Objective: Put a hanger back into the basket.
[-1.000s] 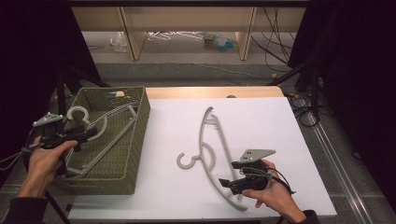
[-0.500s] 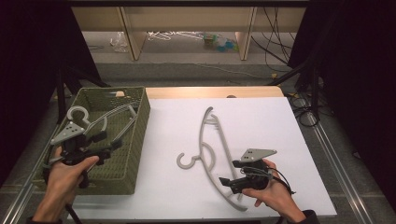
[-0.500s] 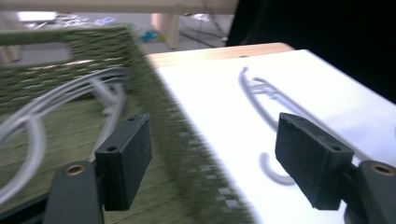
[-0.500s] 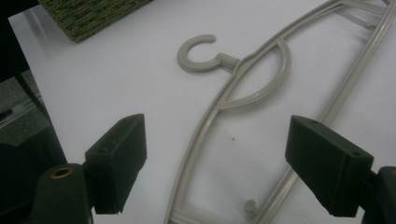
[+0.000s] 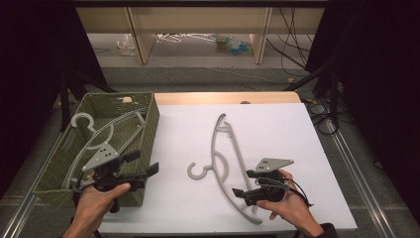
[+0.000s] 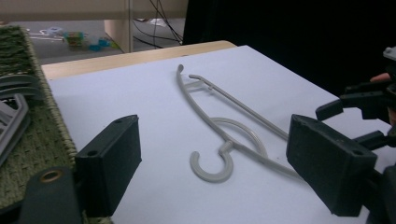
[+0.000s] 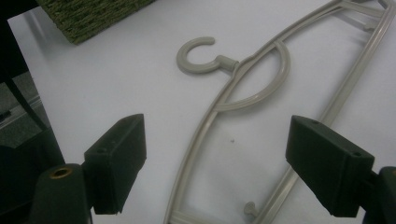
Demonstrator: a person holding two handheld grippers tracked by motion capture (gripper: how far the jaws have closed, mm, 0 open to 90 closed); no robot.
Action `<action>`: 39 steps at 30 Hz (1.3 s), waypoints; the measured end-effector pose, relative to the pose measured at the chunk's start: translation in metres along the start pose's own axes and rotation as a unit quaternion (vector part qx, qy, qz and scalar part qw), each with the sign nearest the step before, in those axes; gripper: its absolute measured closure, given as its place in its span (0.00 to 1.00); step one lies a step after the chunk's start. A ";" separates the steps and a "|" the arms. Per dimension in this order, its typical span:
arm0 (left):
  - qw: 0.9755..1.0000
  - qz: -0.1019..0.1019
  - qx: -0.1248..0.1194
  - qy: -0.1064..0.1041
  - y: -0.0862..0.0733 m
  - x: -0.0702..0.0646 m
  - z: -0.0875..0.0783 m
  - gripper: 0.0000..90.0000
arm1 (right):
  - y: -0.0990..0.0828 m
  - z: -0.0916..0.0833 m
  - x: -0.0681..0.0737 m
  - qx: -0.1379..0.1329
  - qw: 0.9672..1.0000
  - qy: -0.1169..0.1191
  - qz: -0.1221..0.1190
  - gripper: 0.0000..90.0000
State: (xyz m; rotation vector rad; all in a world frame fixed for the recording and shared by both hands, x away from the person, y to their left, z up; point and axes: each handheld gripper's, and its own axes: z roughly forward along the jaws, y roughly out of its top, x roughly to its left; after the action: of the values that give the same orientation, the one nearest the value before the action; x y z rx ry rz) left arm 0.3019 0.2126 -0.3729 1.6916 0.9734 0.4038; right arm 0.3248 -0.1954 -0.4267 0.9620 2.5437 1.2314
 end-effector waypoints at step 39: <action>0.998 0.049 0.021 -0.021 -0.058 -0.047 0.033 0.20 | -0.002 0.022 0.005 0.030 0.999 0.002 -0.024 0.21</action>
State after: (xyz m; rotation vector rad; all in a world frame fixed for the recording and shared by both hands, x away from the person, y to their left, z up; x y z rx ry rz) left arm 0.2728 0.1598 -0.4274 1.7839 0.8765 0.4121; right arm 0.3291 -0.1791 -0.4421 0.9071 2.6038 1.1513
